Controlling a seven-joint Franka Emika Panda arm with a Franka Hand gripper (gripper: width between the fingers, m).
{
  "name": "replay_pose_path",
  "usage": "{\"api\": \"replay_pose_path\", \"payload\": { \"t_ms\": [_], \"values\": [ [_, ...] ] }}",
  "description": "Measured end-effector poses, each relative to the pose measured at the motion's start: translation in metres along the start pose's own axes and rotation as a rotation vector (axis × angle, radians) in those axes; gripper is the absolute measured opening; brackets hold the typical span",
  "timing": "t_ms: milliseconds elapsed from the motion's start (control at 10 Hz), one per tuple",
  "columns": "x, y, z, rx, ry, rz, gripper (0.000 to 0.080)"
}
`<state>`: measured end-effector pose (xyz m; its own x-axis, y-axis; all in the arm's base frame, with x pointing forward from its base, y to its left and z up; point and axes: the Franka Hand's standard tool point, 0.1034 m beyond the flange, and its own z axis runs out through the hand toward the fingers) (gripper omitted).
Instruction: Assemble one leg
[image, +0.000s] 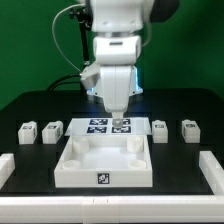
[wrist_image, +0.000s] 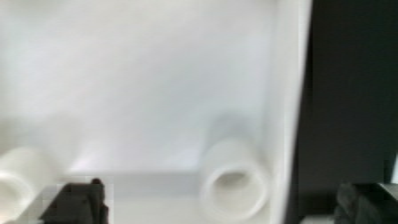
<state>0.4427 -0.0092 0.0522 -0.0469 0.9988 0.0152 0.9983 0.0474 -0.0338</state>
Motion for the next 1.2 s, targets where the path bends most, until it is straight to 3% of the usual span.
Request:
{"api": "replay_pose_path", "payload": {
  "t_ms": [100, 300, 600, 800, 900, 1000, 1100, 1200],
  "values": [
    [-0.003, -0.003, 0.015, -0.019, 0.008, 0.005, 0.0650],
    [-0.014, -0.011, 0.040, -0.005, 0.020, 0.034, 0.0650],
    [-0.019, -0.010, 0.046, 0.003, 0.023, 0.065, 0.0650],
    [-0.019, -0.011, 0.046, 0.004, 0.023, 0.066, 0.0399],
    [-0.019, -0.011, 0.046, 0.004, 0.023, 0.066, 0.0399],
    [-0.019, -0.011, 0.046, 0.005, 0.023, 0.066, 0.0178],
    [-0.019, -0.011, 0.046, 0.004, 0.023, 0.066, 0.0061],
    [-0.019, -0.009, 0.045, -0.005, 0.022, 0.066, 0.0055]
  ]
}}
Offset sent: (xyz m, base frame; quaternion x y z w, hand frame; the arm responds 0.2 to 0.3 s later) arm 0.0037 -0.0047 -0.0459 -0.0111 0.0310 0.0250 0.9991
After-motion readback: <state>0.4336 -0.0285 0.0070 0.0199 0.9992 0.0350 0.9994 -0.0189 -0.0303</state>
